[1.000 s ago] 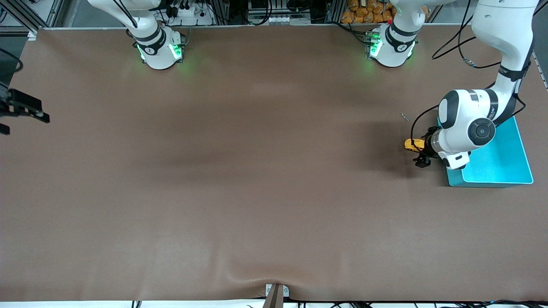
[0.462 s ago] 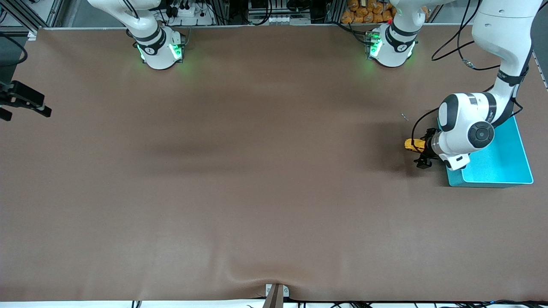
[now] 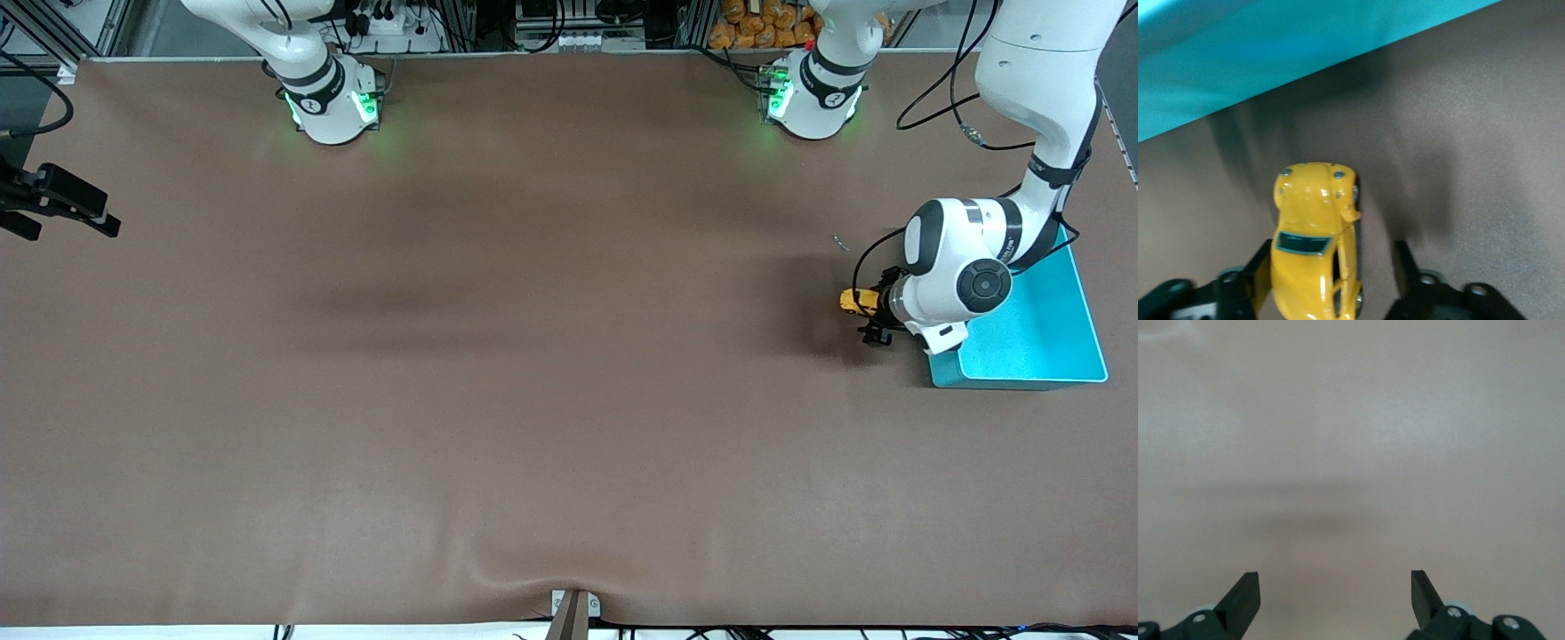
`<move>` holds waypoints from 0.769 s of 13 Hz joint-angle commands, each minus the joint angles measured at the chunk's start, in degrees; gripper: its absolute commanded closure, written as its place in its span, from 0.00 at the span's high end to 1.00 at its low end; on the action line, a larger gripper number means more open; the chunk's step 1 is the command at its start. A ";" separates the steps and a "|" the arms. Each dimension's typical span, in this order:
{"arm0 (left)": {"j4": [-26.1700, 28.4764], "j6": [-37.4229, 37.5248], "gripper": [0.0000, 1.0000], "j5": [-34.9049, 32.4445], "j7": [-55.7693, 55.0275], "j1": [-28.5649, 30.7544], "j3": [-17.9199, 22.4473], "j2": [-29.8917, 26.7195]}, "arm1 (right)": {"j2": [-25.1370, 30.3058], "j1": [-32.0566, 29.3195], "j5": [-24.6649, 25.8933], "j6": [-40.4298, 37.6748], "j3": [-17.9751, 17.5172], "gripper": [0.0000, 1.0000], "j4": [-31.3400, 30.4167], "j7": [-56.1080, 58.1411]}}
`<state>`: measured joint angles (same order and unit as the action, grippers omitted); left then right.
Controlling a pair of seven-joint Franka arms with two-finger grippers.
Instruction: Wind and store yellow beetle car
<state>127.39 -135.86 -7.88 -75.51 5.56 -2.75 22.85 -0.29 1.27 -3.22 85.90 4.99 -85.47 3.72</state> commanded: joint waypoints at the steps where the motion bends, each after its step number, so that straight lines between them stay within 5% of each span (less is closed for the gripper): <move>1: -0.03 -0.64 0.35 -1.61 -1.92 0.33 -0.15 -0.43 | 2.04 0.66 1.12 1.20 0.11 1.00 -2.15 -1.34; 3: -0.04 -0.64 0.01 -1.61 -3.06 0.24 -0.15 -0.96 | 2.65 1.01 0.85 1.29 0.11 1.00 -2.42 -1.43; 6: -0.39 1.11 0.00 -1.61 -3.16 0.24 -0.15 -3.58 | 3.36 1.10 0.85 1.55 0.11 1.00 -3.12 -1.43; 10: -5.82 16.38 0.00 -1.09 -1.50 0.24 -0.15 -10.61 | 6.69 1.36 0.85 4.54 0.11 1.00 -7.77 -1.43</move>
<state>123.27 -126.16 -7.89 -76.94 5.61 -2.72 16.70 2.53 1.45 -3.22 88.63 4.86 -88.80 3.69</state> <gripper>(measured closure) 0.493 0.000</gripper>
